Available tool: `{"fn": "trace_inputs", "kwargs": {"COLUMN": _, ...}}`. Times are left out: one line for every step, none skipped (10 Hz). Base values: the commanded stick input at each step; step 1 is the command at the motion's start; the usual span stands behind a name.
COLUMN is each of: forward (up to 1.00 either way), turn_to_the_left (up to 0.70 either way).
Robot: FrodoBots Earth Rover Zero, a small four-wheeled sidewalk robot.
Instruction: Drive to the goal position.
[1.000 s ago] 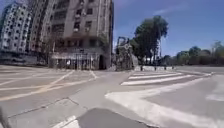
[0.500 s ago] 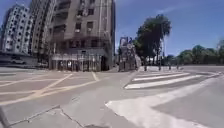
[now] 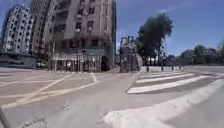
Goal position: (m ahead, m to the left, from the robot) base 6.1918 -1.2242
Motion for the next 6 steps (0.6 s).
{"fn": "trace_inputs", "kwargs": {"forward": 0.70, "turn_to_the_left": 0.00}}
{"fn": "trace_inputs", "kwargs": {"forward": 0.70, "turn_to_the_left": 0.00}}
{"fn": "trace_inputs", "kwargs": {"forward": 0.70, "turn_to_the_left": 0.00}}
{"fn": "trace_inputs", "kwargs": {"forward": 0.70, "turn_to_the_left": 0.00}}
{"fn": "trace_inputs", "kwargs": {"forward": 0.70, "turn_to_the_left": 0.00}}
{"fn": "trace_inputs", "kwargs": {"forward": 0.70, "turn_to_the_left": 0.00}}
